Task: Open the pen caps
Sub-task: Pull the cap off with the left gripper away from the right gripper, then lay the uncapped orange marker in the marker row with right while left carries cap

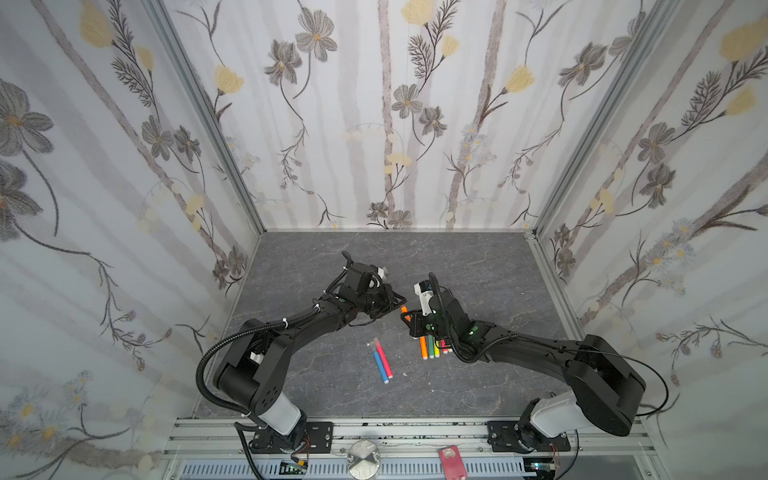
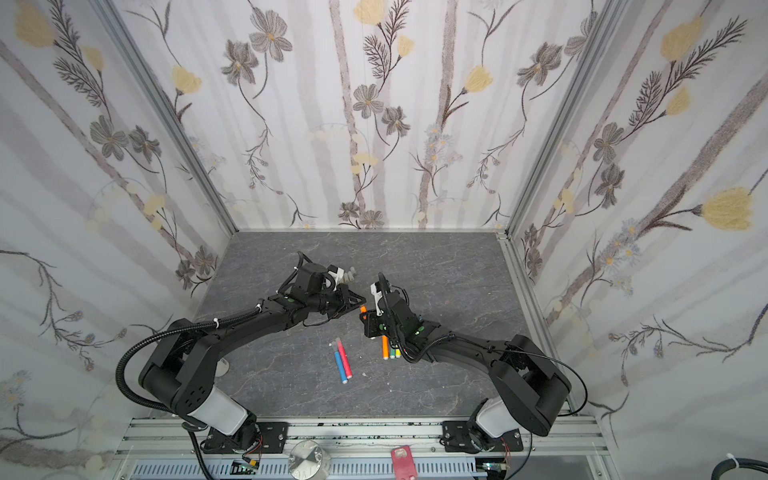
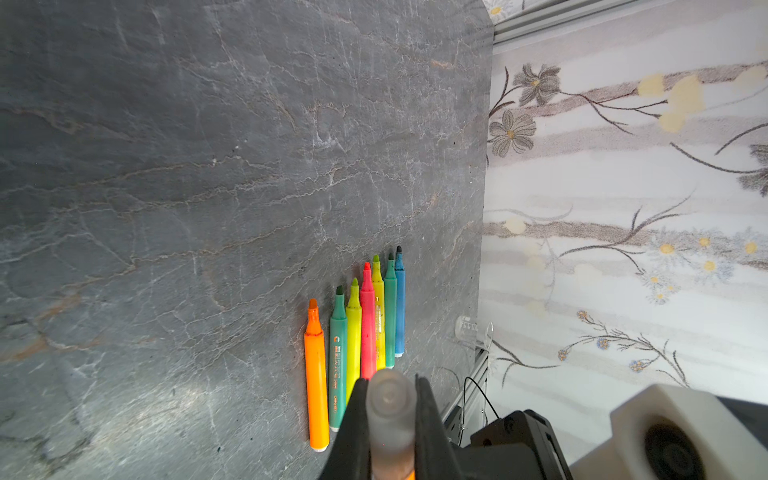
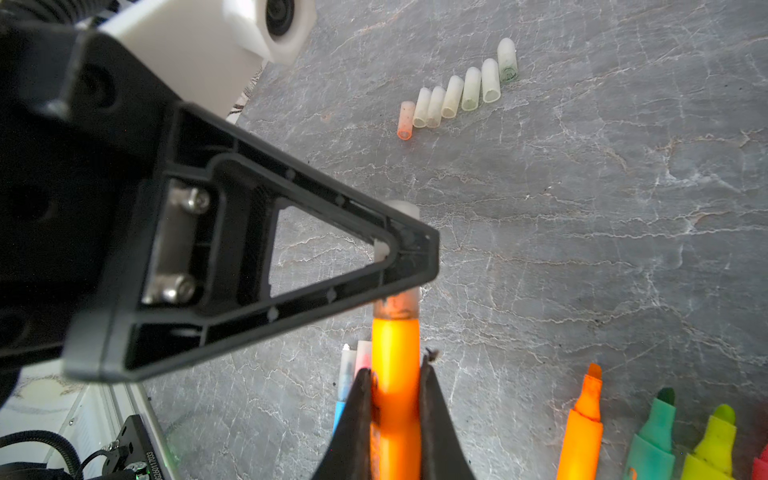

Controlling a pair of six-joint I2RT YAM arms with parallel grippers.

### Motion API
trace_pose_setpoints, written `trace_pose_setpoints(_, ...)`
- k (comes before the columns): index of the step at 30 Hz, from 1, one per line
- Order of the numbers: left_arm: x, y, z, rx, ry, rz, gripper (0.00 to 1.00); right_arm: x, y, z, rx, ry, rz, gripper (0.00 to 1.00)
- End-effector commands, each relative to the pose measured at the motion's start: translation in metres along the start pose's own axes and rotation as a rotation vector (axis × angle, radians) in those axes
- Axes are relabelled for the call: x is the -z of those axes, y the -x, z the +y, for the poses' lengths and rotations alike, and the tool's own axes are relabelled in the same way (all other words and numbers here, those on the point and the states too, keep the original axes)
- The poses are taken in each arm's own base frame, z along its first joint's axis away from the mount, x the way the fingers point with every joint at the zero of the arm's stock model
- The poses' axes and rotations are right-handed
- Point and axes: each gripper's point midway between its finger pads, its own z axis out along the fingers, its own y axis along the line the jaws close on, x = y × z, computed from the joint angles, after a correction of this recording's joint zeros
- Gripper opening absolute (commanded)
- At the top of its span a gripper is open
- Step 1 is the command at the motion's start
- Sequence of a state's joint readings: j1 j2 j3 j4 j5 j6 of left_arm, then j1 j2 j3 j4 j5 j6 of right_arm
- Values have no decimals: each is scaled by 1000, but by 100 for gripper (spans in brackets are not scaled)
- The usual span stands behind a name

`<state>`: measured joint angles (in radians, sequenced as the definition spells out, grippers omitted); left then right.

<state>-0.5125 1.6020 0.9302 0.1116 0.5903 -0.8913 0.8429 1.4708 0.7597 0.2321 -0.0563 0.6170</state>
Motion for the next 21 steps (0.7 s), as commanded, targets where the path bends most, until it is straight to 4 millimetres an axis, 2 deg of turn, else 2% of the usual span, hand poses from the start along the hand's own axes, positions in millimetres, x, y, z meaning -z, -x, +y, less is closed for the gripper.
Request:
trace_pose_setpoints(1,8,42,32,-41,152,-172,0,7,-22,0,11,20,70,0)
trace_pose_setpoints(11,22,87,23,-80,164,-227,0,18,-41,-4,-25,7,67,0)
trace_pose_setpoints(15,29,96,32,-77,179,-242,0,18,-46,-5,-25,-6,74,0)
trace_pose_setpoints(21,56,100,55,-55,205,-277,0,11,-55,-18,-34,-97,95,0)
